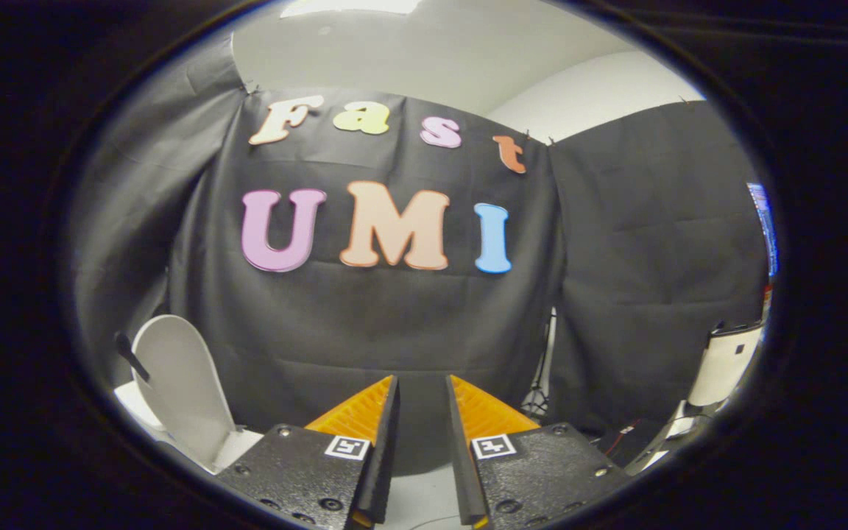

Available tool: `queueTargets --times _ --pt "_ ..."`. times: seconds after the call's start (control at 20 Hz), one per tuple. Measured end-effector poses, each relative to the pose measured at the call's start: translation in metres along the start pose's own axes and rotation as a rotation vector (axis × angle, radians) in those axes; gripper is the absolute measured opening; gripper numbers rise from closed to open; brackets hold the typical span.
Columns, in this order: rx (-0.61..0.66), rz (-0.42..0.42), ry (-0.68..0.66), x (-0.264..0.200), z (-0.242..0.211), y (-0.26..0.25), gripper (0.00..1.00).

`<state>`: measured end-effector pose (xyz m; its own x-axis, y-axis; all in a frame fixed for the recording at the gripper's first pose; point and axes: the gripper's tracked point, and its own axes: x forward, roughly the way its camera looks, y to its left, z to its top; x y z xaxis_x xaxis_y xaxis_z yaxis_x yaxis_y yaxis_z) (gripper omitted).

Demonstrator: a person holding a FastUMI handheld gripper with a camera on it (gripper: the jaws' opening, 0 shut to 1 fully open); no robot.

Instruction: Open the toilet lid.

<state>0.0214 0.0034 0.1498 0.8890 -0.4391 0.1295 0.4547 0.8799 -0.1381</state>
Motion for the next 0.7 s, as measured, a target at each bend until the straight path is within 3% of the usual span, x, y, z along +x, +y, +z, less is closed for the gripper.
queueTargets --times 0.2,0.4,0.7 --pt "0.028 -0.094 0.046 0.008 -0.023 -0.065 0.37" --pt "0.067 -0.105 0.079 0.019 -0.046 -0.109 0.38" --pt "0.069 -0.056 0.001 0.033 -0.041 -0.142 0.37"
